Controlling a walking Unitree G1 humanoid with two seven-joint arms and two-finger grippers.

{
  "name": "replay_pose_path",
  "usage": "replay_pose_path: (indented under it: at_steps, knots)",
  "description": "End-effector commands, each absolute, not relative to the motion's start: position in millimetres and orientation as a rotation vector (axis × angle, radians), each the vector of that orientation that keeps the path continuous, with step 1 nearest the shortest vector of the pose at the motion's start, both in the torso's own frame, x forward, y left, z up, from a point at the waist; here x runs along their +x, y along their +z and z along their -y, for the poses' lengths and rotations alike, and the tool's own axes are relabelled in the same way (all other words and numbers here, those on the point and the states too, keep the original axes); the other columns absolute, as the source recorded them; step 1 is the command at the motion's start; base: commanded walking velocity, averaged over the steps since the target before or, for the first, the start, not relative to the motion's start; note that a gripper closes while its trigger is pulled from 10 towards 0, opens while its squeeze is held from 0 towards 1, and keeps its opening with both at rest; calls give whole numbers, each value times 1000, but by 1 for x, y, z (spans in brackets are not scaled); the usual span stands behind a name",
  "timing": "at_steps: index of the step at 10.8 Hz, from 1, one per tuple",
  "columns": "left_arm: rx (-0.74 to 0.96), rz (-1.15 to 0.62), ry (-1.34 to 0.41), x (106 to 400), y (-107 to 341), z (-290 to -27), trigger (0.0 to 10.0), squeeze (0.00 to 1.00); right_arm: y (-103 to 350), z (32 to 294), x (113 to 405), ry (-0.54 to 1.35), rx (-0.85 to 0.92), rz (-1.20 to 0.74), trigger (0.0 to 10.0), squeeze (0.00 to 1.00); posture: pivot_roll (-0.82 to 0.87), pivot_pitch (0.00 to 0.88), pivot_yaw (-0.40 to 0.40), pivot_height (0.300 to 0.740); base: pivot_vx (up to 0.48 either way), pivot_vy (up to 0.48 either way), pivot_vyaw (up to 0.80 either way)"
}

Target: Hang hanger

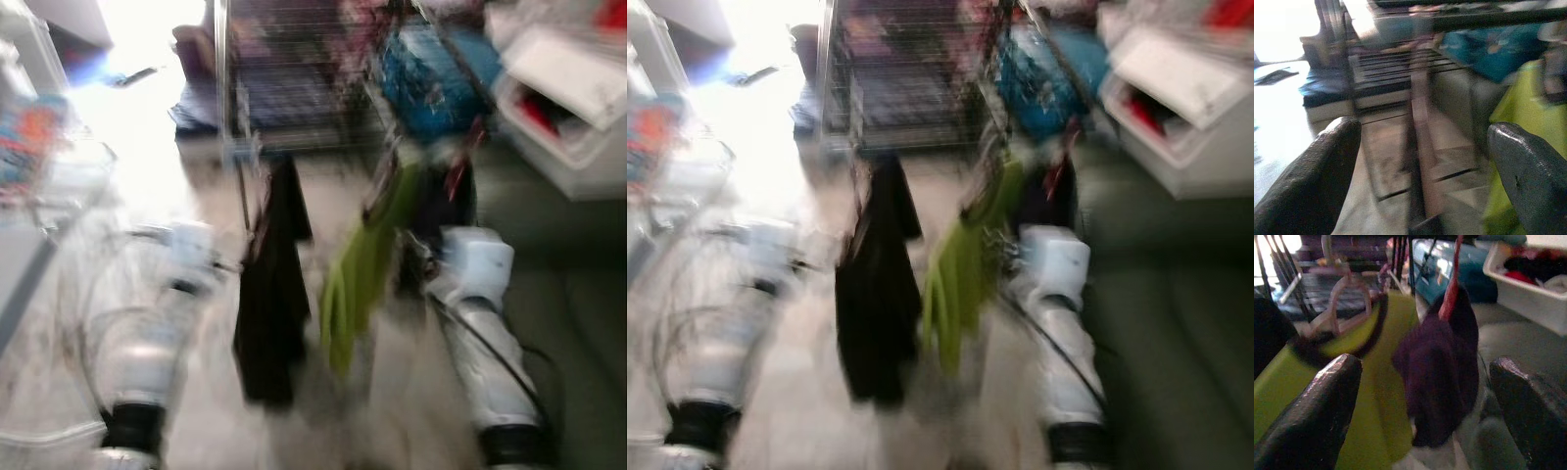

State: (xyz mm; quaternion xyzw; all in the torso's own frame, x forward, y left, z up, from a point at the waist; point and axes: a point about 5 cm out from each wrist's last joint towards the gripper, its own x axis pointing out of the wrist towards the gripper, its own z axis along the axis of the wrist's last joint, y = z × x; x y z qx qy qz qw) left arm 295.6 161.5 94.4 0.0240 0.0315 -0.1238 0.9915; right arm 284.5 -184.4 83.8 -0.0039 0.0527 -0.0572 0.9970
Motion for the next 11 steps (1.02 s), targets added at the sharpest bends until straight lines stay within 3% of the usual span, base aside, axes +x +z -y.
replay_pose_path:
  at_steps: [1,3,7,9,11]
  knots:
    - [80,-46,-194,296,100,-181,10000,0,95,167,292,-63,2,-56,10000,0,-39,0,-17,740,454,0,0]
    - [61,-72,-176,298,98,-182,10000,0,94,170,294,-73,-3,-57,10000,0,-39,0,-14,740,345,202,0]
    - [70,-52,-173,300,100,-183,10000,0,94,168,296,-70,-15,-49,10000,0,-38,0,-13,740,0,478,0]
    - [86,-49,-160,299,101,-184,10000,0,98,163,297,-32,-37,-25,10000,0,-37,0,-16,740,0,0,0]
    - [89,-49,-168,299,101,-183,10000,0,94,146,300,42,52,-95,10000,0,-37,0,-16,740,0,0,0]
